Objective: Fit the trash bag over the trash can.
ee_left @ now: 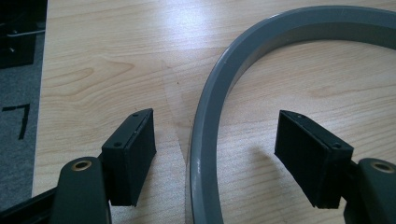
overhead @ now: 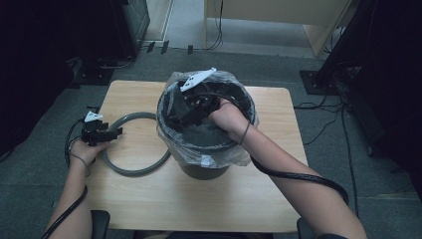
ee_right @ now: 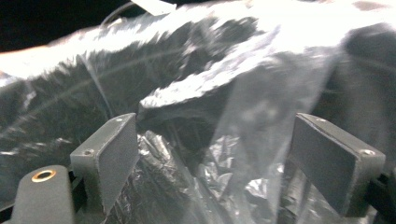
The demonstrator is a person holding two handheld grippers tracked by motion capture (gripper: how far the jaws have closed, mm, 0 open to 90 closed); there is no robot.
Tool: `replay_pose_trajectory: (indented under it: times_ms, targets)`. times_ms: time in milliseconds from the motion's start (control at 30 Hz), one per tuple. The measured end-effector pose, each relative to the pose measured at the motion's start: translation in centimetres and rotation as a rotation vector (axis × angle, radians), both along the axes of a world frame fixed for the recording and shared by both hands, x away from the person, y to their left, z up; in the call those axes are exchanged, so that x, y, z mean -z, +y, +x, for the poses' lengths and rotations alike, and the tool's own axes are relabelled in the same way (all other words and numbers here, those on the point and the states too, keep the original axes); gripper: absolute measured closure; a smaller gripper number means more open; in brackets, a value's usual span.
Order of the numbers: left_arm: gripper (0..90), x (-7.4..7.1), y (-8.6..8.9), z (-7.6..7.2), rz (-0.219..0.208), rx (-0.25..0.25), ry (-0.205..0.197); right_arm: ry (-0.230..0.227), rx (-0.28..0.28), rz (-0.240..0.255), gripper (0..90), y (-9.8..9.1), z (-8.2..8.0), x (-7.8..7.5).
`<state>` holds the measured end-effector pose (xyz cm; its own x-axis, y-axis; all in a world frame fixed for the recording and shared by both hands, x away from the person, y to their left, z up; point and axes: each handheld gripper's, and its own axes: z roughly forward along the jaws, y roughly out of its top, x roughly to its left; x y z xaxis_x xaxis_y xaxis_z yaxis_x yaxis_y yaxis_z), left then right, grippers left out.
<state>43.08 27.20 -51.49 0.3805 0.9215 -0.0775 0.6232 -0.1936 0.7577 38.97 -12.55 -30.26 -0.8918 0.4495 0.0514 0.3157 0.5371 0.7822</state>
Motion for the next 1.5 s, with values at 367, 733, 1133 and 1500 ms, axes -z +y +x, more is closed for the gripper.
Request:
replay_pose_trajectory:
  times_ms: [367, 733, 1133, 1500]
  targets:
    - [27.9, 0.0, -0.4, 0.0, 0.034, 0.001, -0.005, 0.021, 0.003, -0.008, 15.3, -3.0, 0.0, -3.1]
    - [26.7, 0.0, -0.7, -0.1, 0.066, 0.006, -0.008, 0.026, 0.008, 0.011, 15.3, -6.3, -0.7, -5.1]
    - [26.1, 0.1, -0.8, -0.1, 0.076, 0.009, -0.009, -0.012, 0.037, 0.027, 15.3, -10.0, -1.9, -6.3]
    - [24.0, 0.1, -0.9, -0.1, 0.077, 0.013, -0.007, -0.037, 0.107, 0.075, 15.3, -14.3, -3.0, -6.4]
